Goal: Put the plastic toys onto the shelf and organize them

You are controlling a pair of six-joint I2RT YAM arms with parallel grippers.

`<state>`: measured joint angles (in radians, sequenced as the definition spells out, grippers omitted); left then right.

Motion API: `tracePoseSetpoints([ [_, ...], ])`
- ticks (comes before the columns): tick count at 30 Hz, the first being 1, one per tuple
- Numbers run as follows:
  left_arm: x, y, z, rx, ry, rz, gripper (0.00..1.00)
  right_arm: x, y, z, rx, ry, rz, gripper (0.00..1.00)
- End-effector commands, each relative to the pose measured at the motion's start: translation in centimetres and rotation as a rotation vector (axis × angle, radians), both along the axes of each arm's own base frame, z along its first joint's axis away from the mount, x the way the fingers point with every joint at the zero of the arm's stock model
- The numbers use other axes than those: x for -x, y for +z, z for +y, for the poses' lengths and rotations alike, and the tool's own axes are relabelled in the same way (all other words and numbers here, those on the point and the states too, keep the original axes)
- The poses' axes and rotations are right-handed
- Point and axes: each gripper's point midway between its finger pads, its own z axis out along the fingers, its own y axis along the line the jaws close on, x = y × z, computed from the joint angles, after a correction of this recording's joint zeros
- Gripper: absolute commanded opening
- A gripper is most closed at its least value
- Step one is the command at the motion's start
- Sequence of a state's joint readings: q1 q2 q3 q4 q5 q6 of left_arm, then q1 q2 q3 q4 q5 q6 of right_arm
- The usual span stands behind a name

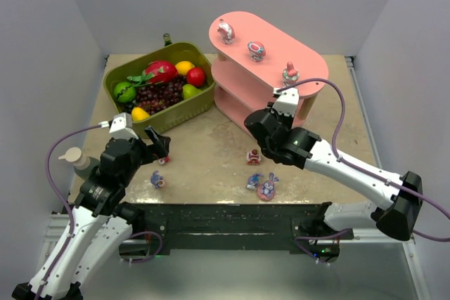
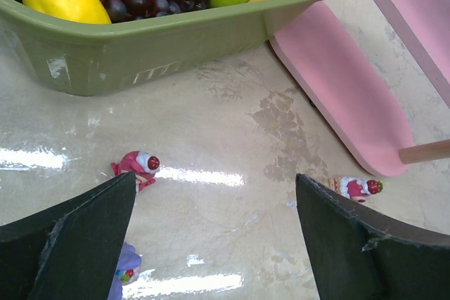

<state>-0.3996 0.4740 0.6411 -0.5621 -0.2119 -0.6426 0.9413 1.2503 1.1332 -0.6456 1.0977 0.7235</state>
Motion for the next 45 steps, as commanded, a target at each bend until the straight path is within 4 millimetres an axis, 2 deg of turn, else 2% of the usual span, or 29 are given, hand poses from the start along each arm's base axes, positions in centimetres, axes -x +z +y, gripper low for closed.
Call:
tracePoseSetpoints([
  [1, -0.4, 0.3, -0.2, -0.007, -0.015, -0.027, 0.99, -0.7, 2.0, -0.6, -0.048, -0.082, -0.076, 0.05],
  [4, -0.5, 0.3, -0.2, -0.007, -0.011, -0.026, 1.00, -1.0, 2.0, -0.4, -0.053, -0.084, -0.084, 0.08],
  [12, -0.5, 0.2, -0.2, -0.010, -0.012, -0.022, 0.99, -1.4, 2.3, -0.1, -0.104, -0.088, -0.109, 0.26],
  [28, -0.7, -0.3, -0.4, -0.018, -0.020, -0.001, 0.99, -2.4, 1.5, 0.8, -0.182, -0.152, -0.149, 0.32],
  [34, -0.7, -0.3, -0.4, -0.019, -0.019, -0.001, 0.99, -2.7, 1.7, 1.1, -0.191, -0.155, -0.159, 0.49],
  [45, -0.7, -0.2, -0.3, -0.020, -0.017, 0.000, 1.00, -2.3, 2.8, 1.4, -0.249, -0.097, -0.168, 0.57],
])
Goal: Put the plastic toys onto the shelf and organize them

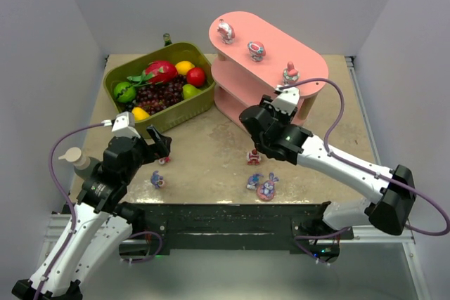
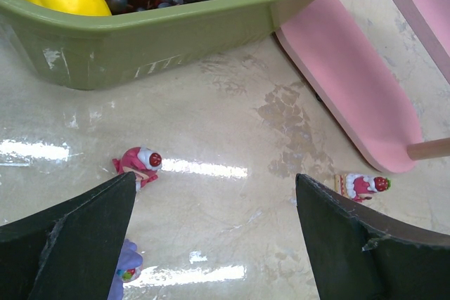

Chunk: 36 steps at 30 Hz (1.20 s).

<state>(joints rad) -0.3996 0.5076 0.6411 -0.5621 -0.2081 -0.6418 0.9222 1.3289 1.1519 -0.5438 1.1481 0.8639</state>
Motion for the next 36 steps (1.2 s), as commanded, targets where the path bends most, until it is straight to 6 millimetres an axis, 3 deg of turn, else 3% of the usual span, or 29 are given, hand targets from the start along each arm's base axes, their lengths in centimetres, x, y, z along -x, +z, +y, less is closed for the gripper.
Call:
tracePoseSetpoints([
  [1, -0.4, 0.5, -0.1, -0.006, -0.013, -0.033, 0.99, 0.0, 2.8, 0.0, -0.109, 0.009, -0.082, 0.59],
  [9, -0.4, 0.5, -0.1, -0.004, -0.011, -0.031, 1.00, 1.1, 3.6, -0.3, -0.142, 0.098, -0.088, 0.65],
  [17, -0.4, 0.5, -0.4, -0.002, -0.028, -0.039, 1.00, 3.1, 4.3, -0.9, -0.202, 0.200, -0.091, 0.61],
  [18, -0.4, 0.5, -0.4, -0.002, -0.028, -0.039, 1.00, 3.4, 3.7, -1.2, -0.192, 0.207, -0.090, 0.60],
  [23, -0.5, 0.4, -0.4, -0.004, -0.025, -0.035, 1.00, 4.9, 3.5, -3.8, -0.213, 0.185, -0.136, 0.48],
  [27, -0.5, 0.3, -0.4, -0.005, -0.024, -0.027, 0.99, 5.1, 1.9, -4.9, -0.172, 0.143, -0.108, 0.28],
  [32, -0.5, 0.4, -0.4, -0.004, -0.024, -0.033, 1.00, 4.3, 1.2, -4.1, -0.168, 0.152, -0.087, 0.09],
  [36, -0.4, 0.5, -0.4, -0.006, -0.029, -0.033, 1.00, 3.3, -0.2, -3.8, -0.142, 0.133, -0.055, 0.01],
])
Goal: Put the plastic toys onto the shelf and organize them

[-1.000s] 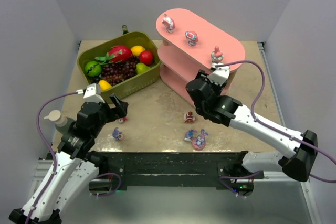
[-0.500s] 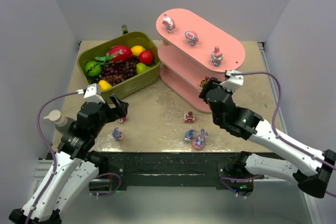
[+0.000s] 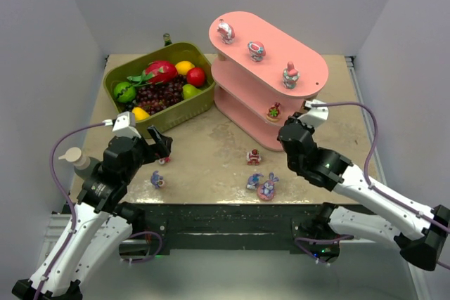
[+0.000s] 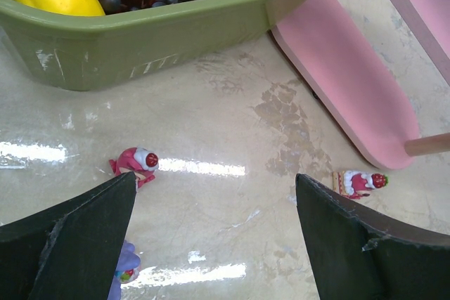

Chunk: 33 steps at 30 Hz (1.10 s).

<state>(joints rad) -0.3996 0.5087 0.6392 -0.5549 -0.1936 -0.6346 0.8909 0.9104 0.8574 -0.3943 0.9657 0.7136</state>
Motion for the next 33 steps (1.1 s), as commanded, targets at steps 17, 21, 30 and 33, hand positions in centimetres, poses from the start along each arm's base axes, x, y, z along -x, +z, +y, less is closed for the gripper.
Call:
tracePoseSetpoints([
  [17, -0.4, 0.5, -0.1, -0.005, -0.009, -0.035, 0.99, -3.1, -3.0, 2.1, -0.001, 0.037, 0.055, 0.00],
  [21, -0.4, 0.5, -0.1, -0.006, -0.009, -0.034, 0.99, -3.1, -2.6, 2.6, -0.022, 0.066, 0.041, 0.00],
  [30, -0.5, 0.5, -0.1, -0.007, -0.008, -0.033, 0.99, -3.3, -2.5, 4.1, -0.031, 0.145, 0.020, 0.00],
  [33, -0.5, 0.4, -0.1, -0.009, -0.009, -0.031, 0.99, -3.2, -2.2, 4.2, -0.036, 0.161, 0.012, 0.00],
])
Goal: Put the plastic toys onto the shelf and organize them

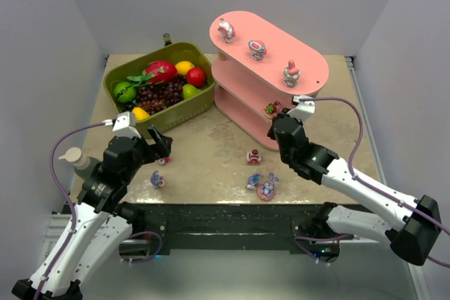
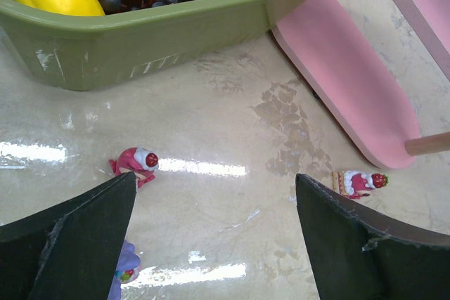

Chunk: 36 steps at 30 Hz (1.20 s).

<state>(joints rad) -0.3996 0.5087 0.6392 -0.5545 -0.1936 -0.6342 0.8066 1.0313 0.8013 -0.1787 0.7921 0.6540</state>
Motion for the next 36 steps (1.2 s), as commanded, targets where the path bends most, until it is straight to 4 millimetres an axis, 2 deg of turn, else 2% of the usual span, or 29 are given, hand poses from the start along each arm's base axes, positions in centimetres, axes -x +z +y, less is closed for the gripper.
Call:
tracePoseSetpoints([
  [1, -0.5, 0.4, -0.1, -0.009, -0.009, -0.031, 1.00, -0.1, 0.9, 1.3, -0.024, 0.077, -0.027, 0.00],
  [4, -0.5, 0.4, -0.1, -0.009, -0.009, -0.030, 1.00, 0.5, 2.1, 1.0, -0.042, 0.091, -0.044, 0.02],
  [8, -0.6, 0.2, -0.2, -0.008, -0.011, -0.025, 1.00, 1.6, 3.1, 0.5, -0.057, 0.125, -0.042, 0.19],
  [16, -0.8, -0.9, -0.4, 0.008, 0.001, 0.017, 1.00, 3.4, 3.2, 1.2, -0.085, 0.226, -0.009, 0.39],
  [22, -1.5, -4.5, 0.3, 0.008, 0.110, 0.153, 1.00, 4.1, 2.6, 2.4, -0.107, 0.294, 0.024, 0.49],
  [27, -2.7, -7.7, 0.3, 0.011, 0.165, 0.189, 0.92, 4.7, 2.0, 3.7, -0.104, 0.371, 0.054, 0.53],
  [32, -2.8, -10.6, 0.0, -0.001, 0.146, 0.197, 0.85, 5.6, 3.6, 3.9, -0.111, 0.439, 0.016, 0.56],
  [36, -3.2, -12.2, 0.2, -0.032, 0.146, 0.204, 0.82, 6.0, 4.6, 3.6, -0.121, 0.455, -0.016, 0.57],
])
